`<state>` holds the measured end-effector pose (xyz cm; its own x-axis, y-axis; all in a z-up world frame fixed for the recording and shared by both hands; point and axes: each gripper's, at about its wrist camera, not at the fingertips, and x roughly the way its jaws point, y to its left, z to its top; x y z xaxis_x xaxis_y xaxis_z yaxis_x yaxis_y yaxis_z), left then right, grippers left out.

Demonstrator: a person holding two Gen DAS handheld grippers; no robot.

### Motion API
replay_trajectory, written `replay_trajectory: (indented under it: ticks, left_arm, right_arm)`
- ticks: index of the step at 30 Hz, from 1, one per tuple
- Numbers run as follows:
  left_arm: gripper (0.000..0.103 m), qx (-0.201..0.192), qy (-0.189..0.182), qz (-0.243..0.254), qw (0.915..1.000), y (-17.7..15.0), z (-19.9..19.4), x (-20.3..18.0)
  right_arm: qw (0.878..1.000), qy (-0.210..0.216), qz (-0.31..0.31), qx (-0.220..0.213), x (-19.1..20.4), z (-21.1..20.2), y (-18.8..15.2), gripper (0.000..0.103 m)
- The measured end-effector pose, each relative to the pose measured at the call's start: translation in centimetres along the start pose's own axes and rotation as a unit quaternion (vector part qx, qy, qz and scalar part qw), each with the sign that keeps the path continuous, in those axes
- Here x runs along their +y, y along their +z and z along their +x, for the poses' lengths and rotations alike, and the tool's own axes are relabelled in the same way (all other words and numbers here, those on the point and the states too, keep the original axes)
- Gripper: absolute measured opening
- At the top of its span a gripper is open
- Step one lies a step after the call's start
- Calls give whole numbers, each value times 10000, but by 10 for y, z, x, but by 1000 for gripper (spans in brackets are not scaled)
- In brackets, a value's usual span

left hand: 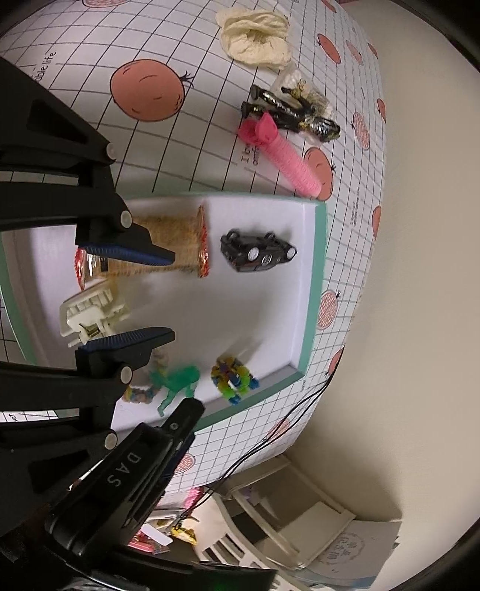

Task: Organize objects
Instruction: 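Lower the green stick figure into the tray and open the right gripper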

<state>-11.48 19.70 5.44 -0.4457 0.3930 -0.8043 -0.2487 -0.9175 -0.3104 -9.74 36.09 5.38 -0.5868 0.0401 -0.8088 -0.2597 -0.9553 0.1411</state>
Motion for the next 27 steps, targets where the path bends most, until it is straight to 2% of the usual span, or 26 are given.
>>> replay_trajectory:
  ticks: [6,9,13,16,20,23,27]
  left_arm:
    - [35,-18,172,-226,9996,2,-2,17]
    - [39,-33,319,-398,9987,4,-3,29]
    - [49,-59,483,-629,9968,7,-6,46]
    - [58,-102,610,-745,9953,8,-8,56]
    - [62,-161,770,-959,9923,9,-13,71]
    - [73,-177,911,-1044,9902,9,-14,80]
    - [76,-215,1040,-1154,9876,9,-15,88]
  right_arm:
    - [9999,97,-92,84,6,3,-2,41]
    - [9997,147,-159,105,10,4,-4,42]
    - [9994,248,-209,75,16,4,-5,60]
    - [9992,282,-267,55,21,3,-5,68]
    - [9990,328,-310,69,26,5,-6,74]
    - [9988,344,-342,52,28,4,-6,79]
    - [9988,363,-338,24,29,3,-6,88]
